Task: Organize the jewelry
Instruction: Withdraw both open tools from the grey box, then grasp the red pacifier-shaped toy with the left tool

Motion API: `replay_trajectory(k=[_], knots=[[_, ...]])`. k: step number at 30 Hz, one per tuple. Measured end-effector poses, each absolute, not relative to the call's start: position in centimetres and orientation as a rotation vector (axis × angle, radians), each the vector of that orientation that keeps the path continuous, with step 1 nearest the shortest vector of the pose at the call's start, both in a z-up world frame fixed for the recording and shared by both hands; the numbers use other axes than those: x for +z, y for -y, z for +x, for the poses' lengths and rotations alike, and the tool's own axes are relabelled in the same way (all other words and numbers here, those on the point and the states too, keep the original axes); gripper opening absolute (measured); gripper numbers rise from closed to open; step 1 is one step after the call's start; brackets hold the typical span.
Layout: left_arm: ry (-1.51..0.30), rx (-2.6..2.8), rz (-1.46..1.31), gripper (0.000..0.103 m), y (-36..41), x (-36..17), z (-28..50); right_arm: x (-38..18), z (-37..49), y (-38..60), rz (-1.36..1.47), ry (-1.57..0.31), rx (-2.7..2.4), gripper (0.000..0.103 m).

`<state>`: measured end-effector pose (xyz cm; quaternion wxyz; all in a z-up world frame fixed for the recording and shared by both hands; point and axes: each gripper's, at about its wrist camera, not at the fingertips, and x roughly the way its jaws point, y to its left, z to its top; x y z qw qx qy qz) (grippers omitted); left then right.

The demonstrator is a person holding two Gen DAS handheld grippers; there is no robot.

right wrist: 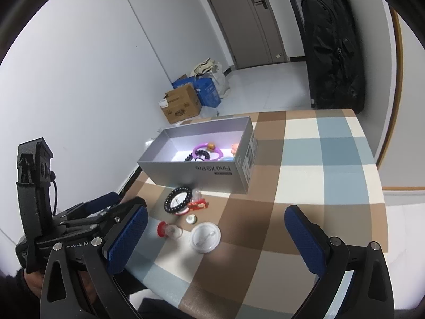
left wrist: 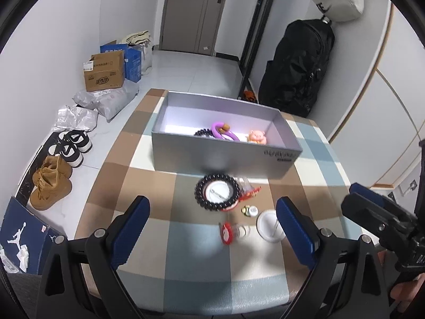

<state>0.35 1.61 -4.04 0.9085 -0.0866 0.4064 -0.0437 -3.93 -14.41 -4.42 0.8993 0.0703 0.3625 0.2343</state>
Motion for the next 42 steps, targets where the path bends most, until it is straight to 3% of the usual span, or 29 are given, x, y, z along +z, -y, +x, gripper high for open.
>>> replay_trajectory(k=[19, 34, 39, 42], knots=[[-1.011, -0.205, -0.129, 0.093, -0.2, -7.3, 1.0, -5.9, -4.0, 15.5, 0.15, -0.798, 0.412, 0.103], [-1.0, -0.198, -0.161, 0.058, -0.7, -7.3, 1.4, -6.5, -4.2, 15.7, 0.152, -0.828, 0.392, 0.103], [-1.01, -0.187, -0.149, 0.027, -0.6, -7.4, 1.8, -6.6, -4.3, 15.7, 0.152, -0.829, 0.386, 0.103], [-1.015, -0.163, -0.135, 0.017, -0.8, -7.3, 1.9, -6.7, -4.4, 15.7, 0.148, -0.834, 0.383, 0.103]])
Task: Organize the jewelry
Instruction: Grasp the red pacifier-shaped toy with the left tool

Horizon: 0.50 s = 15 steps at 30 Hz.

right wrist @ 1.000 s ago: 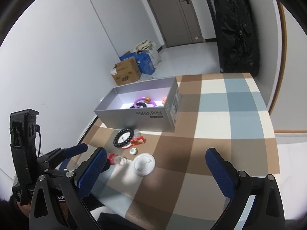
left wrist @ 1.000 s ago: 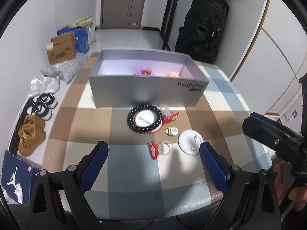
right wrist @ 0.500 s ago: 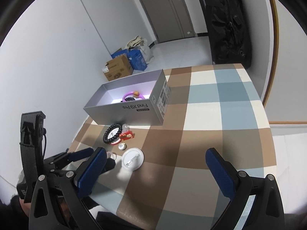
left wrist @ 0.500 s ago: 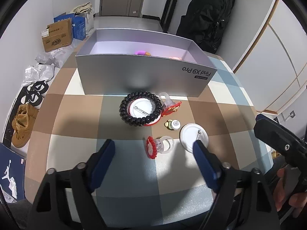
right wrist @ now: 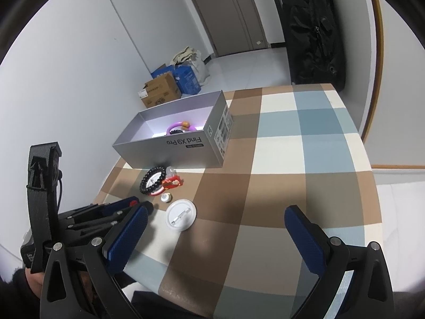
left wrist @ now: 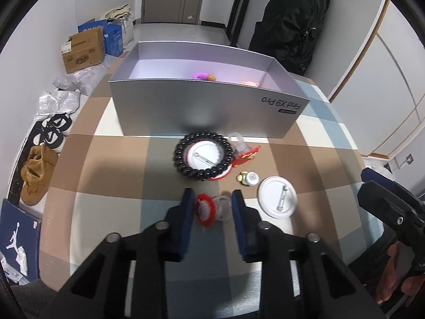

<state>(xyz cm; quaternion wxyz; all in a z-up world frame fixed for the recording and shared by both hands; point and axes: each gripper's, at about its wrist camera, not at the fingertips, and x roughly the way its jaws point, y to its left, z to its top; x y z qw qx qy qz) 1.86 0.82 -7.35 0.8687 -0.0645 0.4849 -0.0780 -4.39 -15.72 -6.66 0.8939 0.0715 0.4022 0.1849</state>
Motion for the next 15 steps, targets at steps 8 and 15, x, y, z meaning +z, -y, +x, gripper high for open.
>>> replay_trajectory(k=[8, 15], knots=[[-1.036, -0.195, -0.196, 0.015, -1.4, -7.4, 1.8, -7.2, -4.3, 15.2, 0.138, -0.863, 0.39, 0.103], [-1.009, -0.221, -0.268, 0.015, -2.3, -6.0, 1.4, -7.2, -4.3, 14.1, 0.106, -0.886, 0.424, 0.103]])
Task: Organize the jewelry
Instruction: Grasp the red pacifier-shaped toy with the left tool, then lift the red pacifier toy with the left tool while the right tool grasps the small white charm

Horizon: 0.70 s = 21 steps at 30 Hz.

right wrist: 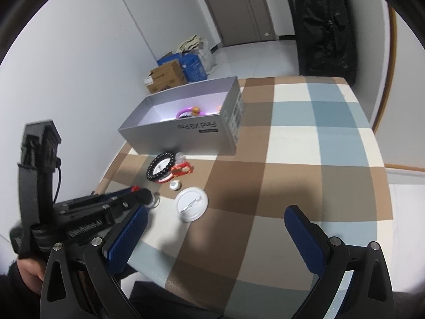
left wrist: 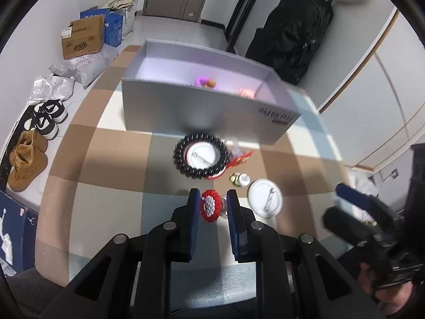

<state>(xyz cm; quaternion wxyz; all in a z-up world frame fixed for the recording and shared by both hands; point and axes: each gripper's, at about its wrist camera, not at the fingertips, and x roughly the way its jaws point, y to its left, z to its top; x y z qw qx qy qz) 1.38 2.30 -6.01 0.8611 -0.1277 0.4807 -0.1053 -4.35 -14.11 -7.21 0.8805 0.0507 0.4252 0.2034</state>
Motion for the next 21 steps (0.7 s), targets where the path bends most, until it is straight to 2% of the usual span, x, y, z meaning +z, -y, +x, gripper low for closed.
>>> replay_trajectory(k=[3, 6, 13, 18, 21], knots=[[-0.985, -0.23, -0.303, 0.015, -2.8, -5.5, 1.3, -7.1, -4.2, 13.6, 0.076, -0.885, 0.424, 0.103], [-0.977, -0.233, -0.333, 0.015, -3.5, -5.3, 1.5, -6.9, -3.8, 12.9, 0.056, -0.88, 0.449, 0.096], [-0.957, -0.241, -0.368, 0.015, -4.5, -5.0, 1.7, -7.0, -2.8, 9.6, -0.063, -0.903, 0.496, 0.063], [-0.949, -0.243, -0.395, 0.015, -5.4, -4.9, 1.6, -7.5, -2.2, 7.1, -0.134, -0.91, 0.533, 0.053], [-0.94, -0.243, -0.41, 0.015, -5.9, -4.7, 1.6, -8.2, -1.7, 5.8, -0.183, -0.927, 0.537, 0.043]])
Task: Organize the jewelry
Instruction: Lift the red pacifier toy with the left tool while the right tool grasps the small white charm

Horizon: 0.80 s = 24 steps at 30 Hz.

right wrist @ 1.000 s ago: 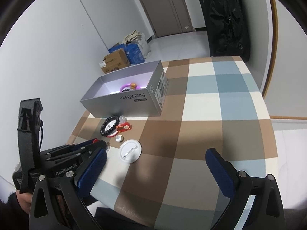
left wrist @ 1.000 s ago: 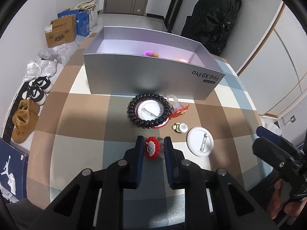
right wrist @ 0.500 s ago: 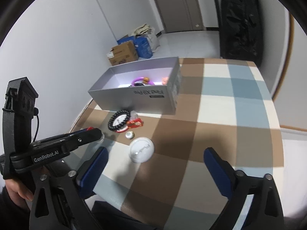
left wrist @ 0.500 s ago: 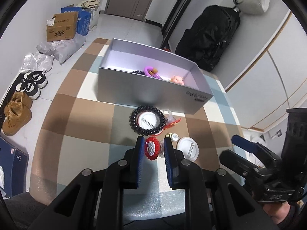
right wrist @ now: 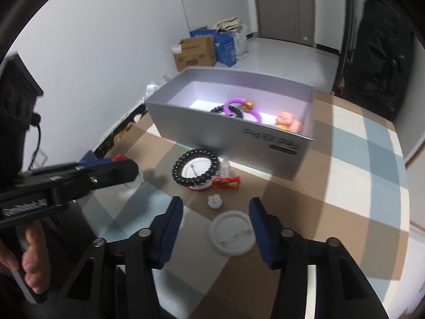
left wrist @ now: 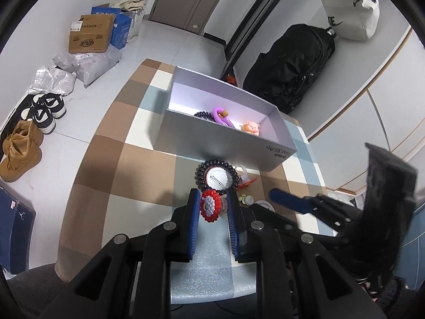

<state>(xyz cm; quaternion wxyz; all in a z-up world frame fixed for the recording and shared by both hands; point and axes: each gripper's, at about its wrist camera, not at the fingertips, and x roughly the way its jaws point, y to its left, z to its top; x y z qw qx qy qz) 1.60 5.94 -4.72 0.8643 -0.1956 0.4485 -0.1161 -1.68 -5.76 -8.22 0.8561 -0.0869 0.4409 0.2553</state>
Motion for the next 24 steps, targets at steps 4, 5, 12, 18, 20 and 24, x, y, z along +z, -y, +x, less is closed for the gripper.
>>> replay_trajectory(k=[4, 5, 12, 18, 20, 24], knots=[[-0.923, -0.248, -0.449, 0.015, -6.6, -4.5, 1.7, -9.1, -1.1, 4.9, -0.201, -0.957, 0.519, 0.041], [-0.923, -0.25, -0.454, 0.015, -6.6, -4.5, 1.7, -9.3, -1.0, 4.6, -0.216, -0.958, 0.514, 0.039], [-0.924, -0.253, -0.463, 0.015, -6.8, -4.6, 1.7, -10.2, -0.4, 3.6, -0.296, -0.96, 0.466, 0.018], [-0.923, -0.247, -0.481, 0.015, -7.0, -4.6, 1.7, -10.3, -0.6, 3.0, -0.316, -0.957, 0.457, 0.012], [-0.918, -0.25, -0.473, 0.015, -6.7, -4.4, 1.7, -10.1, -0.5, 3.3, -0.298, -0.951, 0.455, 0.012], [-0.905, -0.256, -0.444, 0.015, -6.2, -4.1, 1.7, -9.5, -0.8, 4.1, -0.261, -0.943, 0.454, 0.012]])
